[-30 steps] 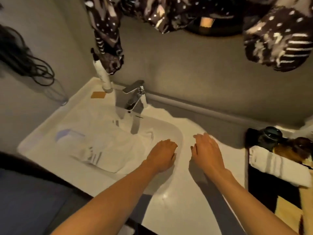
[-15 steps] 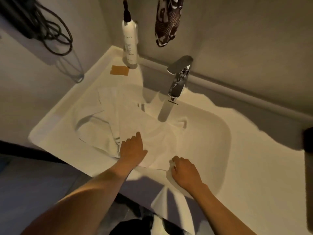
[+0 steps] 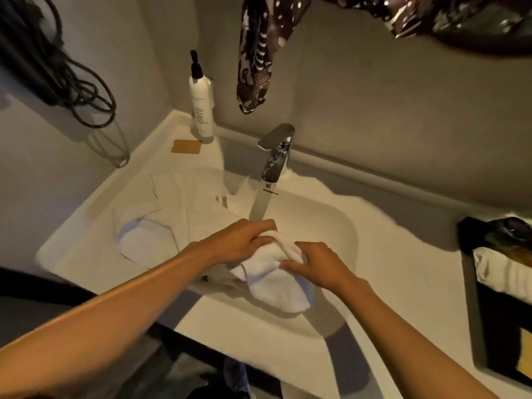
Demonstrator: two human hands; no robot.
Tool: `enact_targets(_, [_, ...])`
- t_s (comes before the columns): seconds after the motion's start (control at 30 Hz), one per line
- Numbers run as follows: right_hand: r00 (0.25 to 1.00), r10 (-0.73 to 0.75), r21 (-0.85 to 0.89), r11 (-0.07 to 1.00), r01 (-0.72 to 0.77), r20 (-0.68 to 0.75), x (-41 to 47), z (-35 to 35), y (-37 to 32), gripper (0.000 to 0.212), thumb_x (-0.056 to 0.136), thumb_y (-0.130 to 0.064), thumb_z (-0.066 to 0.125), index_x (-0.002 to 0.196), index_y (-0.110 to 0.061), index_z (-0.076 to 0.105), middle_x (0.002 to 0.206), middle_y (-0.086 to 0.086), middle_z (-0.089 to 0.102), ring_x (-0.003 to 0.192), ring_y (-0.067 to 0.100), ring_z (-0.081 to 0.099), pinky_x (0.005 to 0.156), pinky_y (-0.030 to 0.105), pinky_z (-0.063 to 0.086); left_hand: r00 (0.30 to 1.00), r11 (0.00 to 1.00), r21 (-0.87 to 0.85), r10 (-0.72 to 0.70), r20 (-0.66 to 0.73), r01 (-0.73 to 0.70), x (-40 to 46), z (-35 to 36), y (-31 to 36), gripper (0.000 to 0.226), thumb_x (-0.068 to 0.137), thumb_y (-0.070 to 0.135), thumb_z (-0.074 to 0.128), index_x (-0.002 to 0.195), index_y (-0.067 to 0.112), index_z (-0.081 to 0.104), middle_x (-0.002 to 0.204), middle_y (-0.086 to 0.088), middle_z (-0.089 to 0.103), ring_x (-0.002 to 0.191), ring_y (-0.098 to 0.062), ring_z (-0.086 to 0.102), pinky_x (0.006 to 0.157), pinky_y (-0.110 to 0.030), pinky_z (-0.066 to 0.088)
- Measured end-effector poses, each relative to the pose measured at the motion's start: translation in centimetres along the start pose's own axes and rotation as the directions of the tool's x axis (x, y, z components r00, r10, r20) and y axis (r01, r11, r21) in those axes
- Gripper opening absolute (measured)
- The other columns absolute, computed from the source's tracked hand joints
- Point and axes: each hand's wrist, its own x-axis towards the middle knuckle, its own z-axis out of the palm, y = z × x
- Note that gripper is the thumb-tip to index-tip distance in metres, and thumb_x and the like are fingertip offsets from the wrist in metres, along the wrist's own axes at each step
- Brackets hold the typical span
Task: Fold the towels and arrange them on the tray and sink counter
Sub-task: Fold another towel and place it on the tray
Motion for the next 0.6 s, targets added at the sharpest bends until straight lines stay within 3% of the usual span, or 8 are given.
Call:
enact_targets(0.07, [0.997, -0.027, -0.02, 0.999, 0.026, -0.067, -1.5, -2.8, 0.1, 0.047, 0.078, -0.074, 0.051, 0.087, -0.029, 0.063, 0.081, -0.005, 0.067, 0.073, 0.017, 0.059, 0.066, 0.038, 0.05, 0.996, 0.997, -0.009, -0.074, -0.057, 0.073, 0.3, -0.9, 1.7, 0.019, 0.094, 0.052, 0.054, 0.101, 0.035, 0.048, 0.077, -0.007, 0.067, 0.068, -0.022, 0.063, 0.055, -0.03, 0.045])
enact_targets(0.17, [0.987, -0.062, -0.051, 0.997, 0.055, -0.149, -4.4, -6.8, 0.6, 0.047, 0.074, -0.073, 0.05, 0.082, -0.028, 0.06, 0.078, -0.001, 0.066, 0.07, 0.019, 0.058, 0.064, 0.039, 0.049, 0.99, 0.991, 0.023, -0.133, -0.042, 0.134, 0.8, -1.5, 4.8, 0.043, 0.08, 0.066, 0.064, 0.107, 0.038, 0.048, 0.095, -0.005, 0.068, 0.084, -0.023, 0.064, 0.073, -0.038, 0.052])
enact_targets(0.27, [0.968, -0.102, -0.235, 0.971, 0.047, -0.23, -8.6, -10.0, 2.5, 0.03, 0.077, -0.051, 0.06, 0.08, -0.024, 0.047, 0.077, 0.004, 0.064, 0.07, 0.029, 0.058, 0.061, 0.042, 0.049, 1.0, 0.951, 0.308, -0.015, 0.016, 0.009, 1.9, -0.2, 8.5, 0.035, 0.083, 0.035, 0.073, 0.11, 0.028, 0.052, 0.102, -0.002, 0.065, 0.091, -0.022, 0.061, 0.074, -0.036, 0.051])
enact_targets(0.33, [0.914, -0.151, -0.382, 0.924, -0.005, -0.376, -11.9, -10.8, 4.5, 0.021, 0.078, -0.032, 0.06, 0.078, -0.024, 0.041, 0.073, 0.005, 0.063, 0.064, 0.035, 0.057, 0.053, 0.041, 0.048, 0.989, 0.843, 0.532, 0.134, -0.06, -0.082, 2.8, 2.1, 10.8, 0.024, 0.084, 0.016, 0.064, 0.105, 0.02, 0.053, 0.102, -0.002, 0.06, 0.09, -0.025, 0.059, 0.067, -0.037, 0.047])
enact_targets(0.43, [0.846, -0.172, -0.464, 0.88, -0.099, -0.505, -17.0, -9.7, 8.0, 0.026, 0.073, -0.018, 0.067, 0.084, -0.02, 0.044, 0.075, 0.007, 0.059, 0.058, 0.035, 0.056, 0.042, 0.035, 0.039, 0.948, 0.684, 0.721, 0.291, -0.128, -0.113, 3.5, 7.9, 12.8, 0.031, 0.08, 0.005, 0.062, 0.106, 0.017, 0.051, 0.102, -0.005, 0.053, 0.082, -0.027, 0.051, 0.059, -0.035, 0.035])
enact_targets(0.5, [0.915, -0.065, -0.51, 0.845, -0.161, -0.397, -20.1, -7.5, 10.8, 0.028, 0.076, -0.022, 0.068, 0.093, -0.018, 0.045, 0.086, 0.007, 0.057, 0.072, 0.032, 0.057, 0.048, 0.036, 0.036, 0.977, 0.691, 0.703, 0.214, 0.021, -0.166, 3.9, 12.8, 13.3, 0.038, 0.083, 0.025, 0.066, 0.118, 0.02, 0.051, 0.112, -0.004, 0.052, 0.094, -0.025, 0.051, 0.072, -0.037, 0.043])
enact_targets(0.57, [0.98, 0.143, -0.434, 0.881, -0.189, -0.137, -22.1, -4.8, 13.2, 0.026, 0.086, -0.037, 0.061, 0.097, -0.015, 0.05, 0.097, 0.007, 0.058, 0.086, 0.028, 0.057, 0.06, 0.035, 0.039, 0.976, 0.774, 0.619, -0.009, 0.219, -0.132, 3.9, 16.5, 13.3, 0.048, 0.087, 0.055, 0.057, 0.123, 0.024, 0.053, 0.119, -0.002, 0.053, 0.103, -0.024, 0.052, 0.085, -0.04, 0.047])
enact_targets(0.6, [0.972, 0.235, -0.354, 0.908, -0.222, -0.007, -23.2, -3.6, 14.3, 0.029, 0.087, -0.044, 0.058, 0.093, -0.016, 0.054, 0.097, 0.006, 0.06, 0.085, 0.025, 0.057, 0.063, 0.034, 0.04, 0.96, 0.822, 0.565, -0.094, 0.264, -0.075, 4.0, 18.3, 13.4, 0.05, 0.089, 0.062, 0.05, 0.121, 0.024, 0.056, 0.117, -0.002, 0.056, 0.102, -0.024, 0.055, 0.086, -0.041, 0.047])
